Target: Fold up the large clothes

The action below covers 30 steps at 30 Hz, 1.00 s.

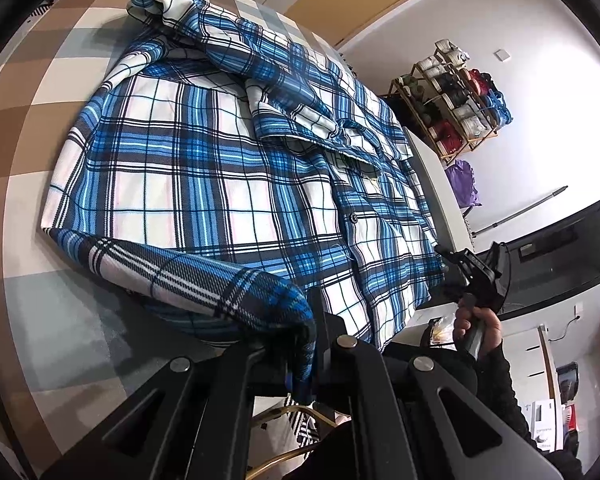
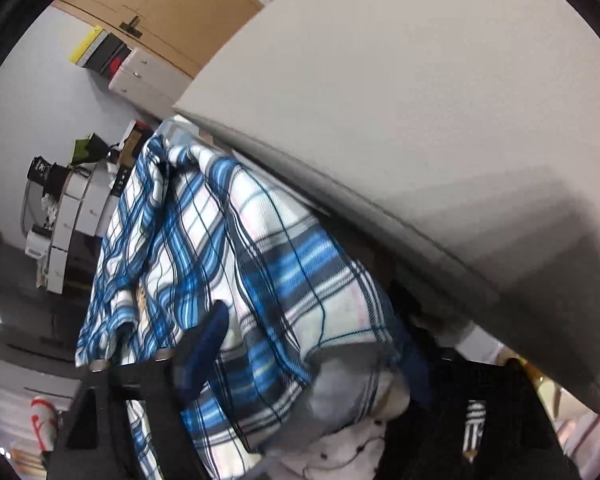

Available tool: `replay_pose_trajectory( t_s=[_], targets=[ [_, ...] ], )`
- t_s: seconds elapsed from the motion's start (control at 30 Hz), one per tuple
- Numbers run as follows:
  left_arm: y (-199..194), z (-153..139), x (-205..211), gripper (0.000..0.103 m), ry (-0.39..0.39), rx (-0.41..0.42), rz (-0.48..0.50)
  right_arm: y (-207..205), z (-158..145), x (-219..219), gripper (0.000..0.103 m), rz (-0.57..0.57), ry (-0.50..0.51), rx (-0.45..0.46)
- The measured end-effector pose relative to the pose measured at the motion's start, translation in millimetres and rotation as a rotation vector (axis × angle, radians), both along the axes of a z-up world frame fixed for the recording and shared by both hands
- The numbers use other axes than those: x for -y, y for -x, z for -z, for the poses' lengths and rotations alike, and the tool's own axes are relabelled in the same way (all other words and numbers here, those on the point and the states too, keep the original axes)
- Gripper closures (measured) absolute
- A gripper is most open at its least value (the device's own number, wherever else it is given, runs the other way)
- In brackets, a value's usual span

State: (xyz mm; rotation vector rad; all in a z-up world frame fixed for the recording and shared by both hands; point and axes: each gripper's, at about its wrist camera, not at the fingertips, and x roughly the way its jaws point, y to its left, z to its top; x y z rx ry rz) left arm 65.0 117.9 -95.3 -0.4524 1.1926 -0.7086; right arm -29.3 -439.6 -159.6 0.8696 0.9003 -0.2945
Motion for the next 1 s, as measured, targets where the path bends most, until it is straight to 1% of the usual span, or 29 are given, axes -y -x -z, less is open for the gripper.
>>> replay_pose_trajectory(
  t_s=[0.03,0.07,0.13,0.17,0.2,0.23,0.27,0.3,0.33,0.4,0.47,0.53,0.6,0.63,0.67,0.7,0.73,0.77,0.83,0.93,0.97,1.0],
  targets=[
    [0.3,0.3,-0.4,0.103,-0.004,0.001,0.0,2.2,-5.2,-0.8,0.046,-0.002,0.015,0.02],
    [0.8,0.7,-1.2,0.103,-0.008,0.002,-0.002,5.4,-10.0,-1.8,0.051,0.001,0.034,0.031],
    [1.5,2.2,-3.8,0.103,-0.009,-0.003,-0.005,8.5,-21.6,-7.0,0.074,-0.005,0.074,0.065],
    [1.5,3.5,-6.0,0.103,-0.007,-0.008,-0.006,9.9,-28.4,-9.5,0.08,-0.023,0.091,0.101],
    [1.8,5.1,-7.6,0.103,-0.008,-0.015,-0.007,9.9,-32.5,-10.0,0.089,-0.037,0.103,0.119],
    [2.1,6.9,-9.7,0.103,-0.011,-0.022,-0.014,7.5,-35.9,-14.0,0.09,-0.062,0.112,0.143],
    [1.9,7.9,-11.8,0.103,-0.012,-0.027,-0.02,2.8,-35.3,-17.6,0.09,-0.087,0.114,0.14],
    [1.8,9.5,-13.5,0.103,-0.011,-0.036,-0.024,-1.9,-31.5,-18.9,0.089,-0.097,0.112,0.112],
    [1.5,11.1,-14.0,0.103,-0.007,-0.049,-0.024,-5.9,-26.3,-18.7,0.087,-0.099,0.1,0.082],
    [1.5,12.2,-13.6,0.103,-0.005,-0.065,-0.023,-8.4,-15.8,-14.9,0.087,-0.091,0.057,0.048],
    [2.0,14.7,-11.9,0.102,-0.017,-0.084,-0.017,-7.6,-11.4,-10.8,0.087,-0.075,0.033,0.048],
    [3.6,16.1,-9.5,0.102,-0.026,-0.098,-0.015,-9.7,-11.6,-11.9,0.082,-0.086,0.041,0.052],
    [3.6,17.7,-8.9,0.095,-0.031,-0.114,-0.01,-12.1,-12.3,-13.4,0.082,-0.1,0.05,0.059],
    [3.4,19.7,-8.5,0.082,-0.029,-0.128,-0.011,-12.2,-12.4,-13.3,0.082,-0.103,0.049,0.063],
    [3.6,21.2,-9.7,0.064,-0.026,-0.139,-0.016,-11.4,-12.0,-12.5,0.082,-0.106,0.047,0.067],
    [4.5,22.9,-12.1,0.057,-0.017,-0.152,-0.03,-12.0,-11.4,-11.8,0.085,-0.106,0.047,0.069],
    [6.0,23.6,-15.0,0.052,-0.007,-0.158,-0.044,-10.1,-11.2,-10.6,0.092,-0.104,0.045,0.068],
    [7.3,23.6,-17.7,0.052,-0.003,-0.162,-0.053,-9.0,-11.5,-10.4,0.095,-0.104,0.042,0.073],
    [9.4,23.8,-24.4,0.052,0.004,-0.168,-0.076,-5.6,-15.1,-8.9,0.099,-0.098,0.047,0.094],
    [10.2,26.9,-35.1,0.052,0.042,-0.194,-0.108,-1.4,-22.9,-9.1,0.1,-0.101,0.068,0.134],
    [12.2,26.9,-40.6,0.053,0.059,-0.197,-0.118,-0.1,-25.9,-9.5,0.1,-0.104,0.079,0.145],
    [13.8,26.0,-45.0,0.062,0.049,-0.192,-0.119,1.1,-28.1,-9.9,0.1,-0.107,0.082,0.157]
  ],
)
